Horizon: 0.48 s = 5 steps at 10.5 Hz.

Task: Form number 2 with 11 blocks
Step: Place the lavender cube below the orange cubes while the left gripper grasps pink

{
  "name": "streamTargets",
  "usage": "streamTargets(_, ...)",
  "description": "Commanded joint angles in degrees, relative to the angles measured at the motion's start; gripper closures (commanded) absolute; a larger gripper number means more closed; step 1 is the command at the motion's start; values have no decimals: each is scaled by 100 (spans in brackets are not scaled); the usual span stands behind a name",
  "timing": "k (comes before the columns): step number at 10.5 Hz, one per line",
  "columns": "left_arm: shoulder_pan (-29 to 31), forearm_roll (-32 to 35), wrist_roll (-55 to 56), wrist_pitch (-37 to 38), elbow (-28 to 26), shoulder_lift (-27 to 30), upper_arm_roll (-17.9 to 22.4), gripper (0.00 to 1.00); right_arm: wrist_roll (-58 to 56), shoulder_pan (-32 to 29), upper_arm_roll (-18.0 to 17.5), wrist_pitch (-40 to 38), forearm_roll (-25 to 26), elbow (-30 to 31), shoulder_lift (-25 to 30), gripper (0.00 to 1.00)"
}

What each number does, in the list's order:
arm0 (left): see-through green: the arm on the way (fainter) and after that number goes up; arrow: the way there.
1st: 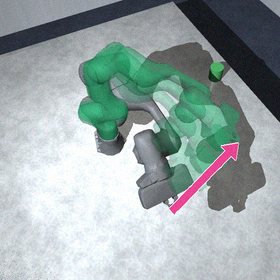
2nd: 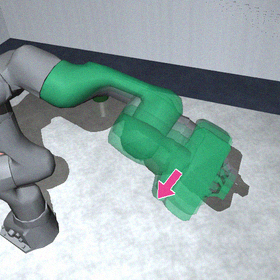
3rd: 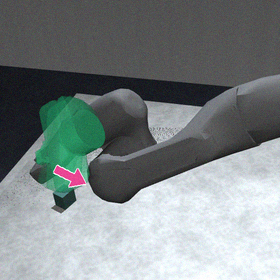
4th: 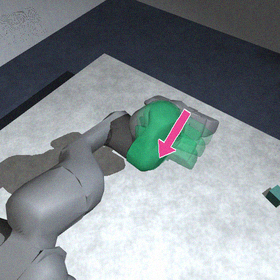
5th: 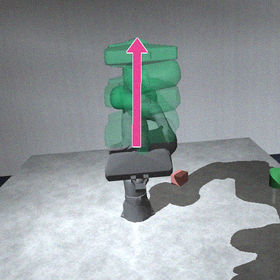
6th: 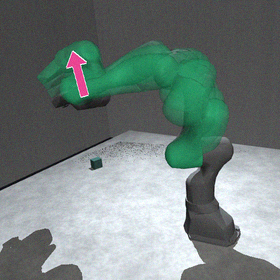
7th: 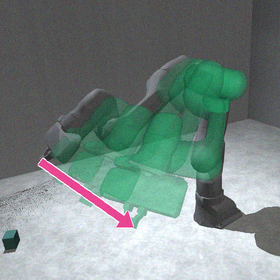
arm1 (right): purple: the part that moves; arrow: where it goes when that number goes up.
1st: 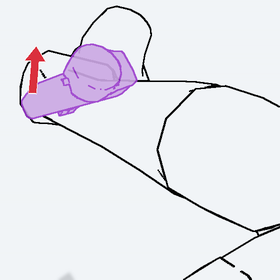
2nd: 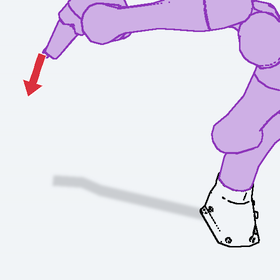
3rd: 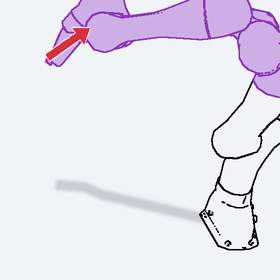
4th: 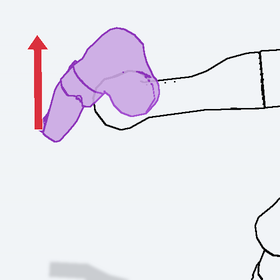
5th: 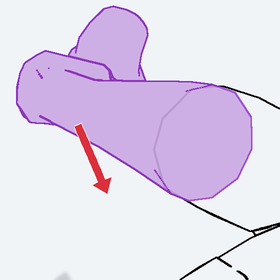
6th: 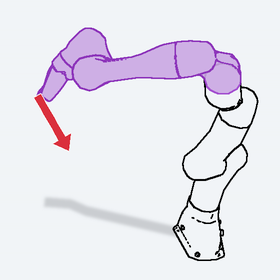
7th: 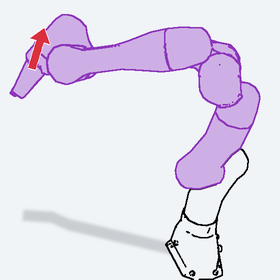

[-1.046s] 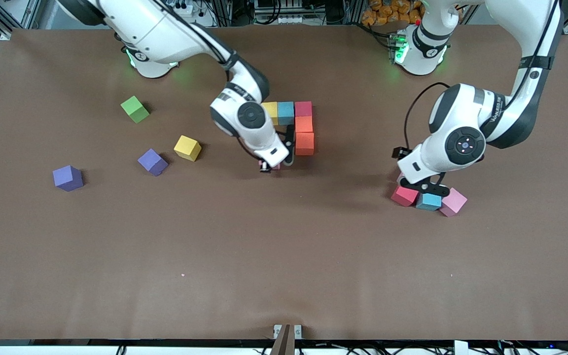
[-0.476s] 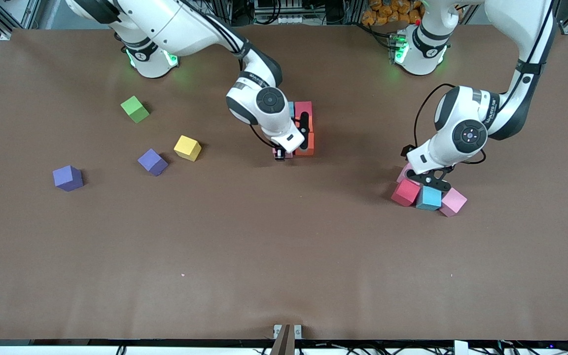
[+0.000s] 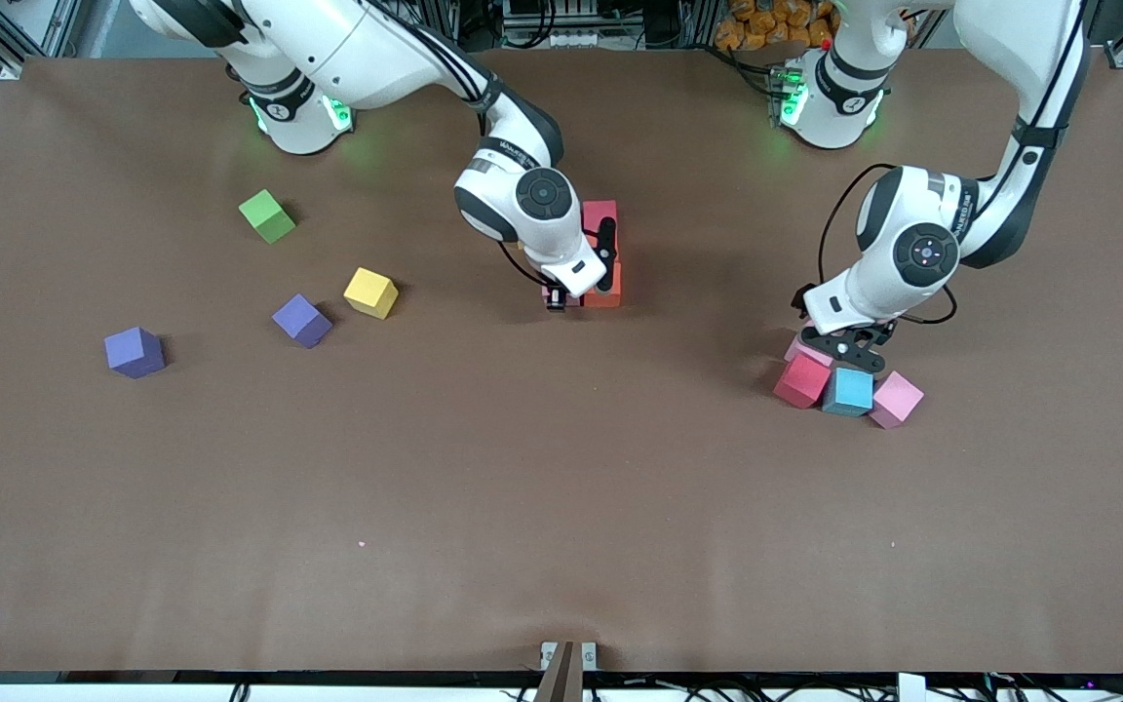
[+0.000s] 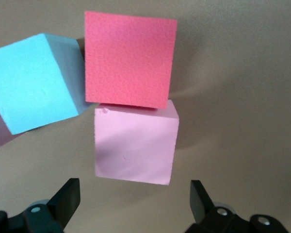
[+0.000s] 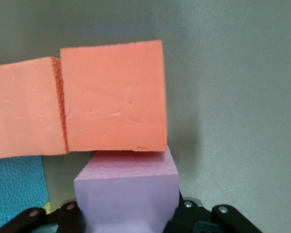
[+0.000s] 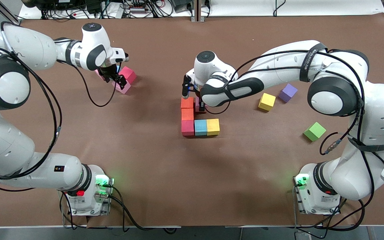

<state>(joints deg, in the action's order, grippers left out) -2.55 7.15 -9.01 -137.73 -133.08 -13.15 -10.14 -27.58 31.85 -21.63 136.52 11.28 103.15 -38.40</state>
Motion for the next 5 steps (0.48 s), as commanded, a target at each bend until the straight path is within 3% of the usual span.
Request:
streamTargets(1,-44,172,-118,-280,-183,32,48,0,130,111,54,-90,23,-155,-80,78)
streamTargets(5,-44,208,-118,-518,-192,-126,56,0,200,172,54,-73,49,-207,-167,78)
